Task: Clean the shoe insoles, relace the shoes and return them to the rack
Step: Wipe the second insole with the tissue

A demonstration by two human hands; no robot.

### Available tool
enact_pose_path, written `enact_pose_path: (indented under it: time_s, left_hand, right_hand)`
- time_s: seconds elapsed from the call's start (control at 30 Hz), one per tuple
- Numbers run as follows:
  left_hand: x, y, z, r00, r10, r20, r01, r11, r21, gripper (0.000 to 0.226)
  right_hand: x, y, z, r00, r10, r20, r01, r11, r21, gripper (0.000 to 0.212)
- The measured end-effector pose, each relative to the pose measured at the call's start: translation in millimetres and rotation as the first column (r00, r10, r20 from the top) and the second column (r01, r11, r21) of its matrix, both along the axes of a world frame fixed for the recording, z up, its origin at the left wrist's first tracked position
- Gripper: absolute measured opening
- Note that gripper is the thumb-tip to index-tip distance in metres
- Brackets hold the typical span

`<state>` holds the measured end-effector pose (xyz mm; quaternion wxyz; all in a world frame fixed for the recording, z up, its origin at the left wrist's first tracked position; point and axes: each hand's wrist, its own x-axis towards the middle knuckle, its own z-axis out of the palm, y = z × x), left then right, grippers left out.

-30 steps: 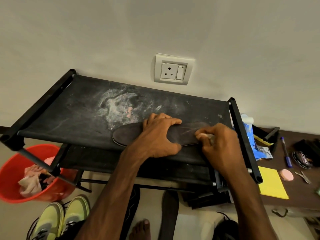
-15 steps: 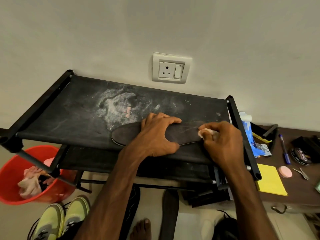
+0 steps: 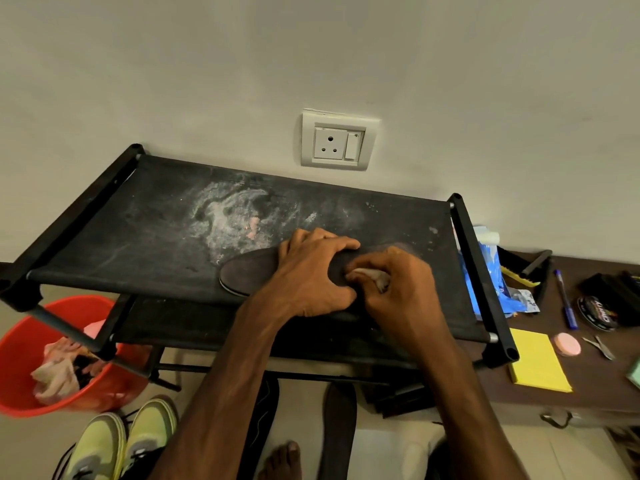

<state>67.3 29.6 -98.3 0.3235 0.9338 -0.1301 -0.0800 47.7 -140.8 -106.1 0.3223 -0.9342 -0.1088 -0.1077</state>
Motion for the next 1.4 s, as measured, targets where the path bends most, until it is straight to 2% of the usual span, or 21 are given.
enact_pose_path:
  time_s: [0.17,0.23,0.43,0.6,0.8,0.9,1.03,1.3,1.4]
  left_hand:
    - [1.9,-0.9,-1.0,0.999,0.023,0.032,-0.024,1.000,0.016,0.069]
    - [1.5,-3.7,-3.8,0.997,0.042,0.071,-0.046,0.998,0.048,0.069]
    - [2.1,-13.1,-6.8,0.990,0.042,0.133,-0.062,0.987,0.151,0.075]
    - [6.3,-1.6,3.2,0.995,0.012,0.096,-0.024,0.992,0.124,0.068]
    - [2.9,-19.7,-1.5,0.986,-0.056,0.156,0.040,0.993,0.107,0.078]
    - [4.4,-22.9,-6.3,0.985,-0.036,0.168,0.024,0.997,0.077,0.072]
    - [5.3,-20.1,-9.2,0.989,-0.036,0.142,0.029,0.998,0.049,0.070]
    - [6.1,-21.6,-7.3,0.992,-0.041,0.116,0.035,0.998,0.057,0.070]
    - [5.5,-22.5,-7.8,0.993,-0.028,0.115,0.022,0.998,0.052,0.071]
  right_hand:
    - [9.8,-41.4,0.3,0.947,-0.316,-0.055,0.317,0.948,0.007,0.014]
    - [9.4,-49.9,1.9,0.930,-0.363,-0.052,0.365,0.931,0.028,0.014]
    - [7.9,-51.1,13.5,0.944,-0.307,-0.117,0.309,0.951,-0.006,0.012]
    - [-1.6,-47.0,24.3,0.966,-0.177,-0.190,0.187,0.982,0.034,0.007]
    - [-3.4,-47.4,30.8,0.972,-0.069,-0.223,0.078,0.996,0.030,0.005]
    - [-3.1,-54.6,31.6,0.963,-0.124,-0.237,0.132,0.991,0.017,0.010]
    - [0.4,-53.0,25.9,0.951,-0.185,-0.248,0.179,0.983,-0.046,0.007]
    - [20.4,-31.1,13.5,0.951,-0.290,-0.105,0.287,0.957,-0.038,0.015]
    - [25.5,-27.4,14.0,0.956,-0.284,-0.073,0.281,0.958,-0.052,0.015]
